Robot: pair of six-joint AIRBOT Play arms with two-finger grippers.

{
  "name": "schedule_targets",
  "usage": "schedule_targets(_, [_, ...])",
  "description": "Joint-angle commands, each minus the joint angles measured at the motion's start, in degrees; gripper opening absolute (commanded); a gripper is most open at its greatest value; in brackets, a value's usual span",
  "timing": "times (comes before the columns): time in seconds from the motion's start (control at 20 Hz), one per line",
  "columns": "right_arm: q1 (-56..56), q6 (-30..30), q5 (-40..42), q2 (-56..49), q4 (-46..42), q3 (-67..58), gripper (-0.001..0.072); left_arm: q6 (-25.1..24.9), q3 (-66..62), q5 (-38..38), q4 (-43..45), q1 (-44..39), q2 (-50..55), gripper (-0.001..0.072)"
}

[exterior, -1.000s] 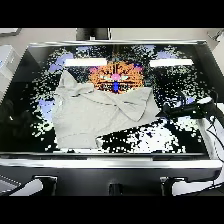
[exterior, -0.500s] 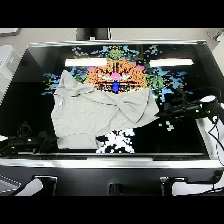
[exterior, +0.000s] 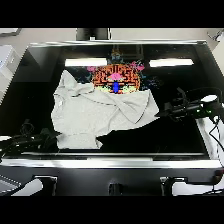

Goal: Fold the clothes and pants, and hang the long-sleeved shirts on hangers.

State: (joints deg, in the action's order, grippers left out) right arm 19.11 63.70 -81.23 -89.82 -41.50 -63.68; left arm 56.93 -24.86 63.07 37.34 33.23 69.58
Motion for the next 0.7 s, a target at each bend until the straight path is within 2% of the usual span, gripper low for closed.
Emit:
schedule_targets(0.0, [0.0, 0.2, -1.0, 0.1, 0.4, -0.1, 0.0036, -0.9, -0.1, -2.8, -2.1, -3.0, 2.0, 0.0289])
schedule_targets(0.05, [0.0, 0.2, -1.2, 0.1, 0.5, 0.0, 0.0036, -0.9, -0.1, -3.1, -2.8, -3.5, 2.1, 0.0084])
schedule_targets(0.1, [0.0, 0.2, -1.5, 0.1, 0.9, 0.0, 0.0036, -1.0, -0.2, -3.1, -3.3, -3.7, 2.0, 0.0018])
schedule_targets(0.25, [-0.2, -1.0, -1.2, 1.8, 2.8, -0.1, 0.0034, -1.1, -3.6, -0.9, -4.1, -3.7, 1.9, 0.0017])
schedule_targets(0.4, [-4.1, -1.7, 1.6, 6.2, 4.4, -0.7, 0.0034, -1.0, -12.3, 2.2, -8.6, -4.7, 1.9, 0.0016])
schedule_targets(0.55, [-12.8, -0.5, 10.9, 10.4, 3.9, -5.0, 0.0033, 2.9, -28.4, 2.0, -10.3, -10.0, 1.9, 0.0015])
schedule_targets(0.65, [-18.2, 4.5, 19.6, 11.6, -1.1, -12.5, 0.0033, 7.0, -41.6, -0.9, -9.5, -13.7, 2.1, 0.0015])
